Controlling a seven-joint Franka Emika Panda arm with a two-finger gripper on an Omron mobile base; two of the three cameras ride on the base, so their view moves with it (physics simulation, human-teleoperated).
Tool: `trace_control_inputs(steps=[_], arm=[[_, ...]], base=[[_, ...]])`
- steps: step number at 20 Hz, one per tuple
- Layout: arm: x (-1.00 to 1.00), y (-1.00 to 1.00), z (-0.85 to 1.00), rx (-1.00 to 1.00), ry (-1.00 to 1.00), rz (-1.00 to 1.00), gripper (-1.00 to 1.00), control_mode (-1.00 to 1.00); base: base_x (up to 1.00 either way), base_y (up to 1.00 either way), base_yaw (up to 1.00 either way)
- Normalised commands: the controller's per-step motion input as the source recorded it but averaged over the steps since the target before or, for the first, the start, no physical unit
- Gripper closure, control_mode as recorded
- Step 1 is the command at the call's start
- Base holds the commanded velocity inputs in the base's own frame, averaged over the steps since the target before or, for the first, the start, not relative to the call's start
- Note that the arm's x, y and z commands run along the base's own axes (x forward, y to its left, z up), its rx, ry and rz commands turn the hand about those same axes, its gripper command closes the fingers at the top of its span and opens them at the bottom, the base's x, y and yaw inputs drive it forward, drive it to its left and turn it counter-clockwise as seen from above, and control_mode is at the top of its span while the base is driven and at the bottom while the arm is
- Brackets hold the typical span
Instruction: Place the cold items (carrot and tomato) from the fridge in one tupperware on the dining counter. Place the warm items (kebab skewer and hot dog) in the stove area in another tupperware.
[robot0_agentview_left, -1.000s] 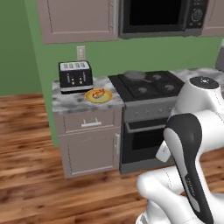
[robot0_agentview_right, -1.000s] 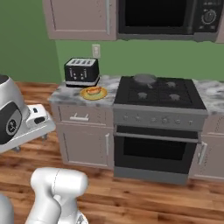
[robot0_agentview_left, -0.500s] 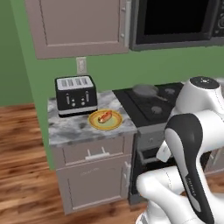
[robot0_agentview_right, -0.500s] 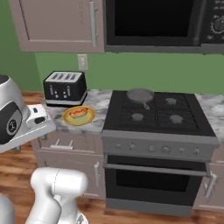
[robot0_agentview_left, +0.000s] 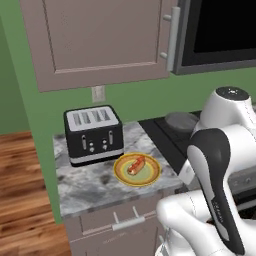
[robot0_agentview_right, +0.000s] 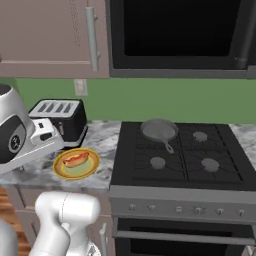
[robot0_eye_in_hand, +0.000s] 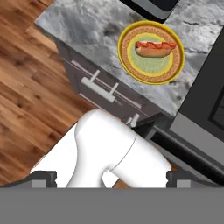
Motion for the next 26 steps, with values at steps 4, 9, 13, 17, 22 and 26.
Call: trace_control_inputs(steps=[4, 9, 13, 17, 22, 26], arm=[[0.00, -0.01, -0.13, 0.02, 0.00, 0.00, -1.00, -1.00], [0.03, 0.22, -0.42, 0.04, 0.00, -0.42, -1.00, -1.00], [0.04, 0.41, -0.41, 0.12, 0.00, -0.67, -1.00, -1.00], [0.31, 0.34, -0.14, 0.14, 0.00, -0.57, -1.00, -1.00], [0.63, 0.09, 0.00, 0.13, -0.01, -0.38, -1.00, -1.00], [0.63, -0.15, -0.15, 0.07, 0.04, -0.31, -1.00, -1.00]], base=[[0.02, 0.00, 0.00], [0.00, 0.00, 0.00], [0.00, 0.00, 0.00], [0.00, 0.00, 0.00], [0.00, 0.00, 0.00], [0.00, 0.00, 0.00]])
